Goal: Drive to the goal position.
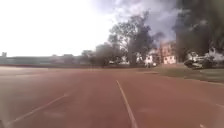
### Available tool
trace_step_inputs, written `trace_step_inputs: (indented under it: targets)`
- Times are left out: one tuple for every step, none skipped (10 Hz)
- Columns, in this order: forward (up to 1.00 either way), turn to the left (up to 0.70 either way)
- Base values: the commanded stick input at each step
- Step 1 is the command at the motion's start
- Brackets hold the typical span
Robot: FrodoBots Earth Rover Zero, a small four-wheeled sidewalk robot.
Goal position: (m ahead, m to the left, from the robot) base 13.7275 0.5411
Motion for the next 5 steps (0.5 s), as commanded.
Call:
trace_step_inputs:
  targets:
    - [0.7,0.0]
    - [0.7,0.0]
    - [0.7,0.0]
    - [0.7,0.0]
    - [0.7,0.0]
